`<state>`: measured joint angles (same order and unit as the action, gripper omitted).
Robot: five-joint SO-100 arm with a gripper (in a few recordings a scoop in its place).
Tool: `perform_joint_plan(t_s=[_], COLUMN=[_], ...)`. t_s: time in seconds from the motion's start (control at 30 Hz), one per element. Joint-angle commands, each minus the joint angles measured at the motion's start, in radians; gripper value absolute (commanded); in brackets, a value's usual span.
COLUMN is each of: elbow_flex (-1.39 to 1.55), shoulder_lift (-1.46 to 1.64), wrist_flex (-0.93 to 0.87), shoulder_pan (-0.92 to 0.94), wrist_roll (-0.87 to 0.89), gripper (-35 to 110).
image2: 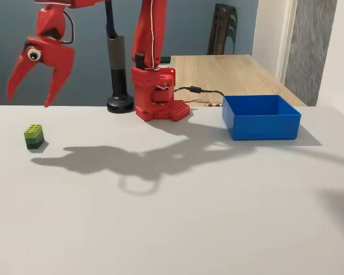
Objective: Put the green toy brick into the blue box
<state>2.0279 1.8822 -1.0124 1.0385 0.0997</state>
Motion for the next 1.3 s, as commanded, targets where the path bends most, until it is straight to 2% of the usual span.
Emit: perform_joint_plan(t_s=[0.0,0.47,0.93,1.27], elbow_flex=[0.012,0.238,0.156,0.170], shoulder_lift=[0.020,-0.005,-0.262,-0.302], wrist_flex=[0.081,0.304,0.399,0.451], shoulder_pan=[0.029,0.040,0.046,0.040], wrist_roll=[0.011,0.032,0.115,0.144], gripper=[33,31,29,28])
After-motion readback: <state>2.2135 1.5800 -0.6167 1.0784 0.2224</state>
